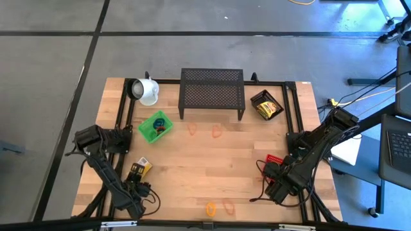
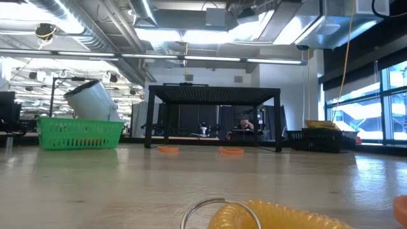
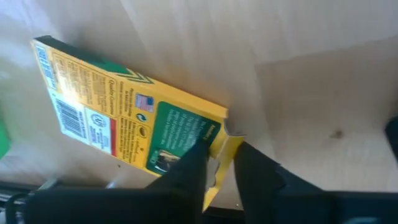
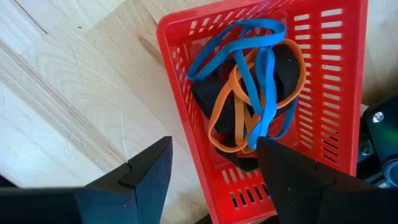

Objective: Pick & Place Office Desk Supplies
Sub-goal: Put the crayon box into the black bin

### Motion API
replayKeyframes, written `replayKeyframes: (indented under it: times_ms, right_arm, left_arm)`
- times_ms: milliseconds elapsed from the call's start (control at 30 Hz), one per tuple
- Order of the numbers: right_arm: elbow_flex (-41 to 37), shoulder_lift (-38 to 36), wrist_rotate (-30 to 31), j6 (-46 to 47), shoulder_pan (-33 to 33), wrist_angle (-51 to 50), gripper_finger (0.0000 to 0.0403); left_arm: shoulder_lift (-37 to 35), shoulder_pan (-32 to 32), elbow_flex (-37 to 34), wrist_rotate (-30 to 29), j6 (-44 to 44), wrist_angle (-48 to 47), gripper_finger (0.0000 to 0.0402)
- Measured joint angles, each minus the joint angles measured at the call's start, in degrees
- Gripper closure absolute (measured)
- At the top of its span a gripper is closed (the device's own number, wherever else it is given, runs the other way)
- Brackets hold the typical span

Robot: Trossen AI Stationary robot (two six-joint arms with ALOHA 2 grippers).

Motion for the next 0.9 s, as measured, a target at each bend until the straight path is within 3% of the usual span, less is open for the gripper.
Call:
replayKeyframes:
  times_ms: [133,333,533,633,733,900]
  right_arm:
    - [0.0,0.0,-0.4,0.3,0.0,0.0,0.0167]
    - [0.3,0.0,-1.2,0.5,0.0,-0.2,0.0167]
    - [3.9,0.0,-2.2,0.5,0.0,-0.5,0.0167]
    - [6.9,0.0,3.7,0.4,0.0,-0.5,0.0167]
    - [10.1,0.0,13.5,-1.2,0.0,0.1,0.0167]
    - [12.0,0.0,31.9,-15.4,0.0,8.9,0.0167]
  left_arm:
    - [0.0,0.1,1.1,-0.5,-0.1,-1.3,0.039]
    - [0.3,0.3,4.6,-2.2,-2.0,-4.5,0.0398]
    - [0.2,2.2,9.7,-10.6,-1.3,-6.1,0.0399]
    - [0.2,3.9,12.3,-15.3,0.9,-6.0,0.0399]
    - [0.2,6.1,15.1,-19.6,2.9,-6.0,0.0399]
    - [0.1,10.1,20.0,-27.2,7.9,-5.4,0.0399]
